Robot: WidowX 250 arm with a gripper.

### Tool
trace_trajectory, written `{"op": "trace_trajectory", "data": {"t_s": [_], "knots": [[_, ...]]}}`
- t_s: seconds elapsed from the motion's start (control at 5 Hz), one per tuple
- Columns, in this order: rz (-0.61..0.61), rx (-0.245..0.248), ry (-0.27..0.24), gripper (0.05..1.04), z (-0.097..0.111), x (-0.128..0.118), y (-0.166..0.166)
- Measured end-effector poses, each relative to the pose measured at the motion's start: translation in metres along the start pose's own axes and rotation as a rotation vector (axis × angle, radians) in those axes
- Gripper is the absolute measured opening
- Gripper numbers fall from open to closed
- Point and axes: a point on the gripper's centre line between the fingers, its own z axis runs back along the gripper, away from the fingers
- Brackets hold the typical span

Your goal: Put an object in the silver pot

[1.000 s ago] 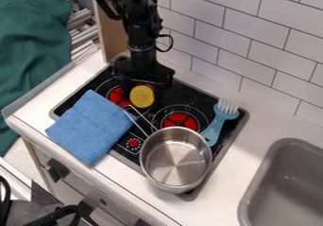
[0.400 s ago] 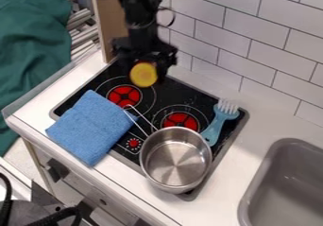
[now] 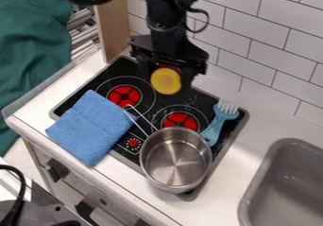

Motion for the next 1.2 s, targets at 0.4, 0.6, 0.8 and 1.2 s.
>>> {"op": "trace_trajectory", "data": {"t_s": [0.4, 0.6, 0.8, 1.2], "knots": [[0.099, 0.021, 0.106, 0.805, -0.006, -0.081, -0.004], [0.086, -0.004, 0.122, 0.805, -0.014, -0.092, -0.013], [0.037, -0.001, 0.147, 0.805, -0.022, -0.092, -0.027], [-0.007, 0.007, 0.181, 0.866, -0.041, -0.076, -0.044]]}}
